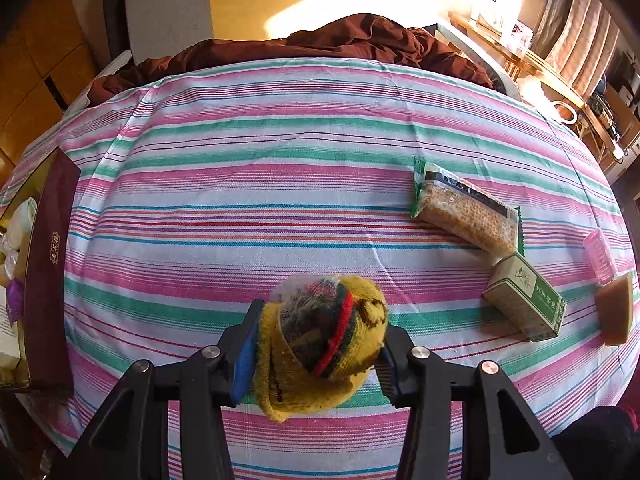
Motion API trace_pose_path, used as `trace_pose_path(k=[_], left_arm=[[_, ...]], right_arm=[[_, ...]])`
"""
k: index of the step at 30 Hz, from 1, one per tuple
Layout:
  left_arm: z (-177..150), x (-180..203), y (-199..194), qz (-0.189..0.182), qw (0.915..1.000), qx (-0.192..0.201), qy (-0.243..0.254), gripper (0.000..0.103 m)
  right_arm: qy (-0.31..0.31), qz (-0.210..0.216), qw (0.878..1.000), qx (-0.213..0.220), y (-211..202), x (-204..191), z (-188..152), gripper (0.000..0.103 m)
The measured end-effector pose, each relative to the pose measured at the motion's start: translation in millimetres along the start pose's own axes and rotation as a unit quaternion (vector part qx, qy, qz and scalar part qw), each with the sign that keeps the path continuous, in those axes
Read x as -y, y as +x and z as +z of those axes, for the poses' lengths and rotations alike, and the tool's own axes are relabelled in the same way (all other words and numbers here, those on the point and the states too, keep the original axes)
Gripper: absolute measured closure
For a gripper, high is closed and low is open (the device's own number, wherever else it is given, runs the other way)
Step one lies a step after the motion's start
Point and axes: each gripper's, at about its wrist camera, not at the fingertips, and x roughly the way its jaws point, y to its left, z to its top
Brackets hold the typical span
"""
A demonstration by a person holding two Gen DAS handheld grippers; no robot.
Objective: Organize objects
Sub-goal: 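Carry the purple packet and yellow pouch into the gold tray and open both tools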
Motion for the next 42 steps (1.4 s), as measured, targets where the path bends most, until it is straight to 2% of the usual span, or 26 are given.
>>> trace_pose_path(k=[6,9,12,16,22,27,31,39,40,42], left_arm=[[-9.6,-45.7,-4.6,0.008,0.9989,-0.008,-0.046,0.063],[-15.0,-75.4,-8.0,0.032,0.9964,-0.013,-0.077,0.063],[-18.4,-104.5,-13.2,0.057,0.9929,-0.01,-0.104,0.063],[-22.7,-127.4,-14.0,0.077,0.9885,-0.006,-0.13,0.063],[-18.7,-126.1,-8.8,0.075,0.9892,-0.003,-0.125,0.063],[-4.2,-116.5,3.5,0.087,0.9906,0.002,-0.106,0.063],[5.6,-109.0,12.0,0.092,0.9921,0.007,-0.085,0.063],[11.9,-105.8,30.7,0.088,0.993,0.001,-0.078,0.062],[12.3,-106.1,32.3,0.087,0.9932,0.001,-0.078,0.061],[13.0,-106.1,35.7,0.082,0.9936,-0.001,-0.078,0.051]], right_arm=[[-0.027,-0.001,1.0,0.008,-0.2,-10.6,-2.0,0.054],[-0.058,0.001,0.998,0.022,-9.2,-24.0,-4.9,0.054],[-0.095,0.023,0.994,0.05,-30.4,-48.8,-7.7,0.054],[-0.132,0.078,0.985,0.082,-54.1,-96.8,-10.6,0.054],[-0.198,0.156,0.96,0.119,-84.2,-182.0,-21.1,0.054],[-0.244,0.186,0.946,0.107,-79.8,-238.3,-35.8,0.054],[-0.259,0.193,0.943,0.086,-64.0,-261.2,-43.9,0.054],[-0.265,0.193,0.942,0.067,-44.0,-280.4,-46.6,0.054],[-0.264,0.193,0.943,0.066,-42.7,-281.4,-46.4,0.054],[-0.263,0.195,0.943,0.063,-40.1,-283.1,-45.7,0.05]])
